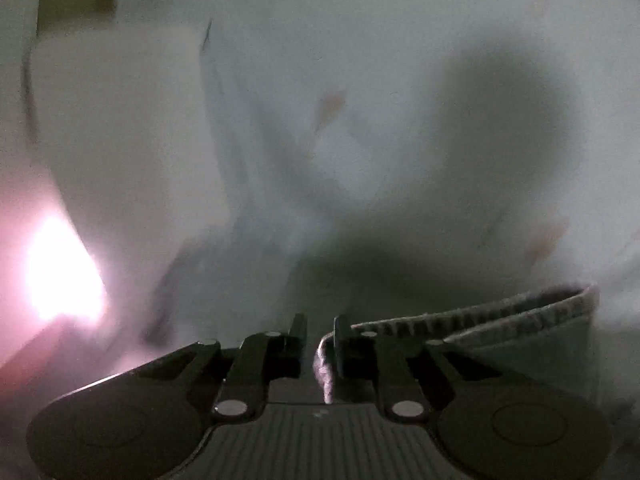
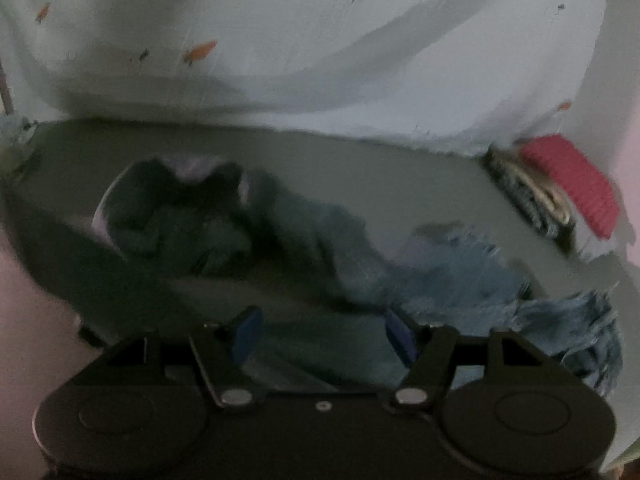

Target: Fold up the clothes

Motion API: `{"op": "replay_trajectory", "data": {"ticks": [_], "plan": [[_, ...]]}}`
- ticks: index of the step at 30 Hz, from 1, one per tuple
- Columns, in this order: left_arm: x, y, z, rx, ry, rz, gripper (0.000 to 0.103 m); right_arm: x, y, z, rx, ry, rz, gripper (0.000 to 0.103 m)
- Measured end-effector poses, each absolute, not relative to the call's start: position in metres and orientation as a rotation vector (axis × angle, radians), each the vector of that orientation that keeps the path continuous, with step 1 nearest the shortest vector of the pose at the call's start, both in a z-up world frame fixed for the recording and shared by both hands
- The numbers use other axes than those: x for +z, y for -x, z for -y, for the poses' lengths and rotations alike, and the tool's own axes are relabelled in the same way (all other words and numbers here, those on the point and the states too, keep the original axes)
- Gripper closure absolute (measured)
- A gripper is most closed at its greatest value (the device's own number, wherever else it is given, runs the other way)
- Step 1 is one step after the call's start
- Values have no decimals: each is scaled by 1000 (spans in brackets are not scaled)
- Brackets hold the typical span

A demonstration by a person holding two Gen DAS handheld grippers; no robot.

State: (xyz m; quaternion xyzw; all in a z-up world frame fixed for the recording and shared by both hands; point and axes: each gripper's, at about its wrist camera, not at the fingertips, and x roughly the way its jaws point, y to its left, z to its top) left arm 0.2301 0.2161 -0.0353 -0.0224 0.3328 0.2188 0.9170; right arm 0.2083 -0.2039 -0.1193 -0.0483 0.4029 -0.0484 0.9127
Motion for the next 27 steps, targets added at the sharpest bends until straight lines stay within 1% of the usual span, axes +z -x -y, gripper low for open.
{"op": "replay_trajectory", "data": {"ticks": [2,4,6,8,10,11,12,13,14,17,18,19,22,23,24,25,26,27], "plan": [[-64,-215,-224,447,83,-770,84,-125,-208,191,-80,110,-856,34],[-94,-200,-233,444,119,-855,74,-130,-209,172,-42,142,-872,34],[-110,-190,-233,398,177,-893,61,-134,-211,151,17,178,-882,34],[-123,-188,-235,347,226,-918,55,-138,-214,124,91,207,-876,34],[-137,-192,-234,292,267,-945,53,-140,-220,92,188,241,-862,34],[-143,-198,-233,271,278,-953,49,-141,-222,78,236,258,-854,34],[-148,-205,-235,253,289,-960,42,-143,-224,65,282,273,-845,35],[-152,-211,-238,236,302,-968,39,-144,-228,49,333,290,-836,35],[-155,-217,-238,216,316,-976,34,-146,-233,34,379,306,-825,34],[-154,-222,-244,178,363,-1005,31,-153,-255,-11,496,304,-797,31],[-159,-225,-246,176,372,-1018,31,-156,-265,-21,531,274,-801,25],[-164,-228,-248,173,381,-1032,31,-160,-275,-32,568,244,-807,23],[-182,-235,-251,198,378,-1086,34,-179,-301,-69,653,231,-863,24],[-188,-235,-251,213,368,-1098,38,-185,-305,-80,662,253,-871,27],[-192,-236,-250,233,354,-1101,42,-190,-307,-87,664,272,-873,41],[-194,-235,-248,250,344,-1087,43,-193,-309,-93,667,284,-878,76],[-194,-236,-246,264,321,-1066,55,-194,-310,-93,674,266,-895,88],[-194,-239,-244,280,289,-1048,74,-190,-311,-91,676,228,-896,98]]}}
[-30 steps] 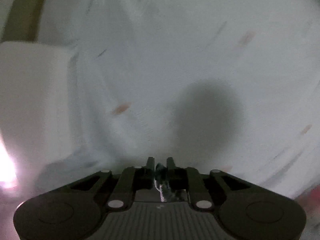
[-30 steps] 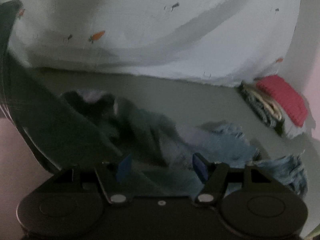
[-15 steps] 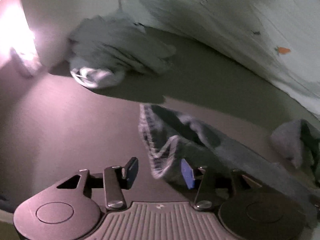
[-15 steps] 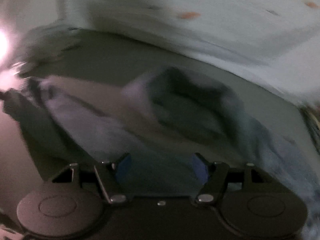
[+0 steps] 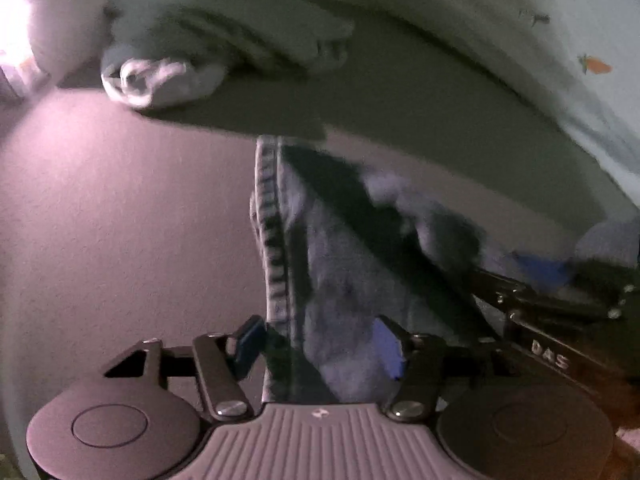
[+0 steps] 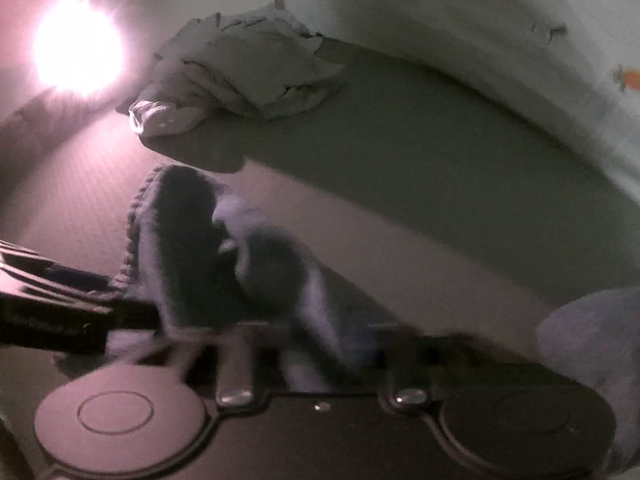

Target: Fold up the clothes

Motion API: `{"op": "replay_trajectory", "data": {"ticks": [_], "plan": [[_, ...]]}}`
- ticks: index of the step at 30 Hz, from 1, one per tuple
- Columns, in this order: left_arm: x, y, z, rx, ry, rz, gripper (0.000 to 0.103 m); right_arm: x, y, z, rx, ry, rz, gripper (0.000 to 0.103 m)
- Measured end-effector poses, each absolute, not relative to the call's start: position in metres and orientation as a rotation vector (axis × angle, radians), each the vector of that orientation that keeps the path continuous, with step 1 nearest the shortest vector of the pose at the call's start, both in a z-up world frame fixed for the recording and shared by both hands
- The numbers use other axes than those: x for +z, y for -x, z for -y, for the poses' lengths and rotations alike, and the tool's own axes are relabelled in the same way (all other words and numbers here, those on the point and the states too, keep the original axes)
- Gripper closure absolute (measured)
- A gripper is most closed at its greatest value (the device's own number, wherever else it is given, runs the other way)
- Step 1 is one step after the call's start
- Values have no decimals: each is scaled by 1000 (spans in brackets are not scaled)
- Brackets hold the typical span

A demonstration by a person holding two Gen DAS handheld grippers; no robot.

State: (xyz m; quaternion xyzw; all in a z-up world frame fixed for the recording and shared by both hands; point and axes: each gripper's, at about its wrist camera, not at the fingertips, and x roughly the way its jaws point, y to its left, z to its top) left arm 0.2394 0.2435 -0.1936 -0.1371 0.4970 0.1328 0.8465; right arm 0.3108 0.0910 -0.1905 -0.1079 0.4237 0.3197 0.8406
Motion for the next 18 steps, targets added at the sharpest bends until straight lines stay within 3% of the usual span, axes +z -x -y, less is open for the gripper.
{"op": "replay_trajectory", "data": {"ticks": [1,4,13,15,18], "plan": [[-194,-244,-242,305,252,-1032,86,-184,-310,-89,668,209,-878,99],[-186,-264,-249,296,301,-987,94,-150,-305,-67,649,174,-796,100],[-18,-293,-250,181,320,-473,94,4,-269,-9,566,182,-364,99],[7,-282,-257,197,313,-391,94,17,-248,-22,625,244,-298,99],[-3,-260,-275,325,245,-400,87,1,-212,-54,758,367,-284,99]]}}
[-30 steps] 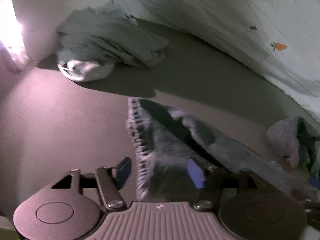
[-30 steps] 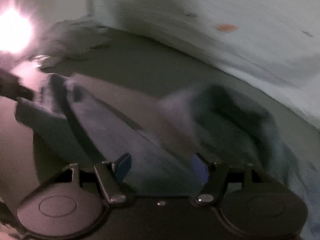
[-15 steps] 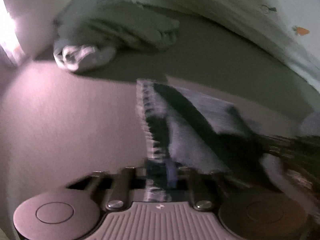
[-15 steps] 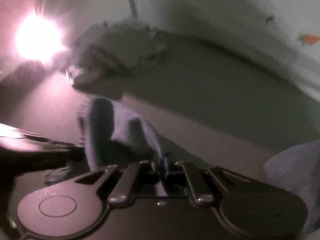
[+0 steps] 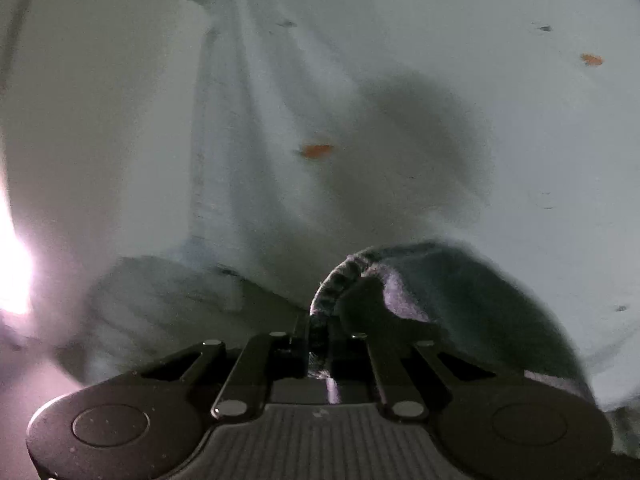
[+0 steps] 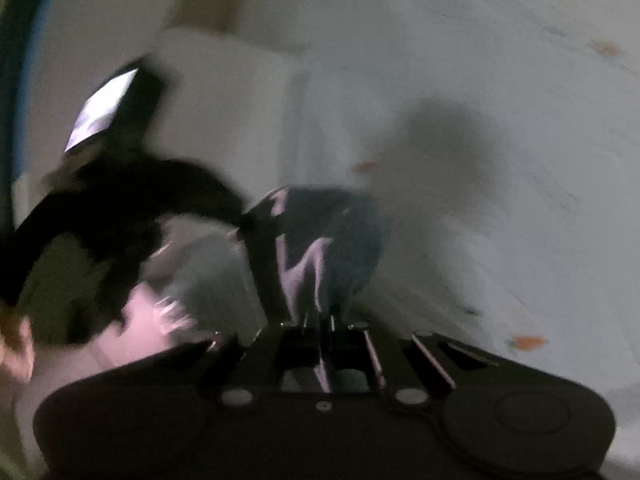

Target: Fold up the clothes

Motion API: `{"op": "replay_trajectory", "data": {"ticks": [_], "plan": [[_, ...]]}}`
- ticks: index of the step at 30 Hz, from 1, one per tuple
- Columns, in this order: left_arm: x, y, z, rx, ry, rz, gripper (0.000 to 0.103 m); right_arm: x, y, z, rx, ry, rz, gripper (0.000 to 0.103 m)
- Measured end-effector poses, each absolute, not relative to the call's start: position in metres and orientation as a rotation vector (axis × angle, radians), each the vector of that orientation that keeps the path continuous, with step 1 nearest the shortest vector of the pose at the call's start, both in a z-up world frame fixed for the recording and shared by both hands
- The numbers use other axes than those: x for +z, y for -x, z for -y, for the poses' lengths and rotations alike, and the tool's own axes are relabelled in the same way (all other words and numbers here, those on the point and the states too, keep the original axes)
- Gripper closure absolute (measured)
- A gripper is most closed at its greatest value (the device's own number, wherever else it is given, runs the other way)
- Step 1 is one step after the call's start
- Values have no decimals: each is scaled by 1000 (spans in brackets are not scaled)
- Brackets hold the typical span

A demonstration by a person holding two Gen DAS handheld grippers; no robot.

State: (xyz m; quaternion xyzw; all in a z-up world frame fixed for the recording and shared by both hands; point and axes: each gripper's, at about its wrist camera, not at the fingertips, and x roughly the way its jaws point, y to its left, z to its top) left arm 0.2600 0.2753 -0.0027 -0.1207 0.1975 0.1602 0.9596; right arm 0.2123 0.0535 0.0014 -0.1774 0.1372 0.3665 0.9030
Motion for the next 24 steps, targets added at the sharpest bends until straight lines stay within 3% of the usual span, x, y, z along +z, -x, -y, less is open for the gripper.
{"op": "replay_trajectory", "data": {"ticks": [3,4,5,6,8,10,15,19,24], "plan": [[-46,-241,-308,478,240,-548,81,-49,-183,-83,943,400,-488,92],[-61,-233,-320,518,254,-605,81,-65,-173,-92,1001,408,-557,74],[-75,-223,-331,558,275,-661,77,-79,-166,-96,1040,411,-621,66],[-88,-211,-340,605,293,-709,73,-90,-157,-96,1067,432,-660,60],[-98,-190,-345,650,323,-740,67,-109,-141,-96,1112,469,-730,60],[-105,-169,-348,683,353,-759,57,-107,-143,-83,1076,434,-735,47],[-108,-167,-307,579,368,-784,39,-106,-177,-37,848,270,-811,41],[-117,-195,-254,432,367,-832,38,-114,-197,36,570,75,-887,29],[-117,-227,-154,188,292,-871,26,-132,-193,171,174,-161,-936,22]]}}
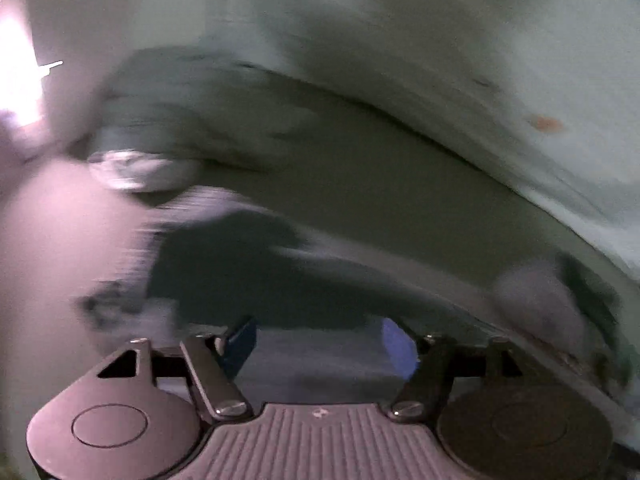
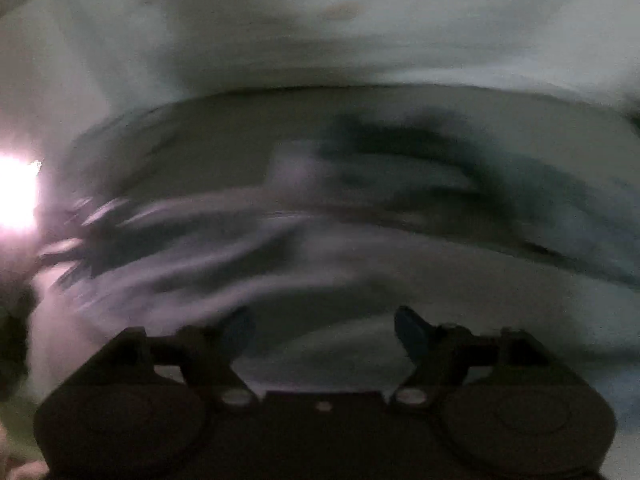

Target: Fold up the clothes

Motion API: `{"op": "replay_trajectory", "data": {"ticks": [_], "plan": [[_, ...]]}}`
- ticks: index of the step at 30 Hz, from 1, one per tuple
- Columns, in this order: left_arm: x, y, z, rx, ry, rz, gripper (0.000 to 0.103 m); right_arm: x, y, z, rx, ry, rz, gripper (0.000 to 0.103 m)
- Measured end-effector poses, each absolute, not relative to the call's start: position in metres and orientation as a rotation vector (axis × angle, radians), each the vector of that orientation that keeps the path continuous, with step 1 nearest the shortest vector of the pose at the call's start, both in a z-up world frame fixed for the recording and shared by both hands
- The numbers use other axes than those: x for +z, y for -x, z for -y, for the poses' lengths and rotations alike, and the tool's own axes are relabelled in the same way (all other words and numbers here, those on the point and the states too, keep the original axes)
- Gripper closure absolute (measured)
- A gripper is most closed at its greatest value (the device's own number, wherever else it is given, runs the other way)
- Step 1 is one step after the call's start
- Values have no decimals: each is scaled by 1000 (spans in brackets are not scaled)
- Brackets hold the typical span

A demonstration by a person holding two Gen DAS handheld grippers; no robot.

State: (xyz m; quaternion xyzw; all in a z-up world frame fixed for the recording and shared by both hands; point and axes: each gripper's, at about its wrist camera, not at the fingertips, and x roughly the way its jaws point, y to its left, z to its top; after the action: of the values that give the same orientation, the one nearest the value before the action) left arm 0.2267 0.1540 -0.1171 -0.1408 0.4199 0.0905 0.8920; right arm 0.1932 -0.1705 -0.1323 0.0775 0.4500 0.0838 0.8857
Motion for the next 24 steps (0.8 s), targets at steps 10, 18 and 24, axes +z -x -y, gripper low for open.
{"op": "replay_trajectory", "data": {"ticks": [10,18,24], "plan": [[-159,-231,7,19,80,-1050,22,-182,-95,476,-683,-823,-752,17],[-194,-209,46,125,12,-1173,14,-213,-101,550,-742,-815,-769,16],[-204,-209,54,190,57,-1179,0,-166,-148,573,-633,-494,-661,16]]}}
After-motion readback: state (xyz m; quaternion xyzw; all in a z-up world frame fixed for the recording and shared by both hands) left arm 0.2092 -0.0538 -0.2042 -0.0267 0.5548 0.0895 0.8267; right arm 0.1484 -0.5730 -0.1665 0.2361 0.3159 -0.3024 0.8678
